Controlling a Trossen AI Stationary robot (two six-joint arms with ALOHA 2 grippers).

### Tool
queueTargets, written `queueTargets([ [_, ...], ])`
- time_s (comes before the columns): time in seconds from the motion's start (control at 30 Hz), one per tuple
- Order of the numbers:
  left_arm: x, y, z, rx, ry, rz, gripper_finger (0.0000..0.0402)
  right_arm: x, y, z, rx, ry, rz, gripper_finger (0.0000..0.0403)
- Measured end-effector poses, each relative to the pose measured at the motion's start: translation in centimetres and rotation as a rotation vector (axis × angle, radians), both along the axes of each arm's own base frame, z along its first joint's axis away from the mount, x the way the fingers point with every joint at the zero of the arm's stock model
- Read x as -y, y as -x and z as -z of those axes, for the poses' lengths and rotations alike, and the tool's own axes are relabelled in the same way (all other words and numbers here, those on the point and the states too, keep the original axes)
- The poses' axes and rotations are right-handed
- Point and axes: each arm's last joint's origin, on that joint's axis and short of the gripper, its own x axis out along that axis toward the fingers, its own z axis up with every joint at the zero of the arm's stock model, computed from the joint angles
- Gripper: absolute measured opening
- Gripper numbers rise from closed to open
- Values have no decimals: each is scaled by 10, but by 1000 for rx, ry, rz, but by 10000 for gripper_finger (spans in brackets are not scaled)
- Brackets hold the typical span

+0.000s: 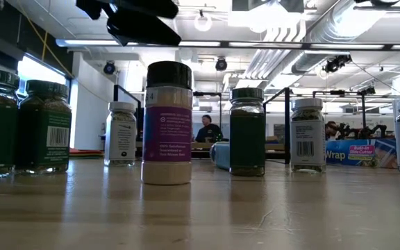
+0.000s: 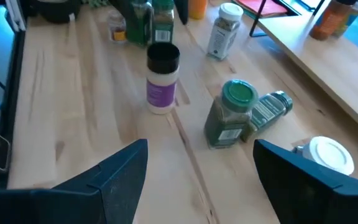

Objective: Shelf spices
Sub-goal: Put the black seasoning bottle on the shelf aligned with the other black seasoning bottles

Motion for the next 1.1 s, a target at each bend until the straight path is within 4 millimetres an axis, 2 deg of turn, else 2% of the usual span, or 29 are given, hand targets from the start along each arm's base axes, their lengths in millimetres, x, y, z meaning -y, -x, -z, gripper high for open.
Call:
queueTargets([
  [0.23,-1,0,8,-24,19,-76,278,1,-3,-1,17,28,-2,287],
  [0.47,5,-11,35,-35,79,-177,278,1,-3,-2,26,33,2,287],
  [0.63,13,-16,43,5,104,-170,278,1,-3,-2,24,33,1,287],
  [0.77,13,-13,51,-30,50,-182,278,1,-3,-2,25,32,1,287],
  [1.0,12,-14,46,14,35,-222,278,1,-3,-2,27,29,1,287],
  [1.1,14,-12,40,-28,-41,-101,278,0,-3,-2,28,27,1,287],
])
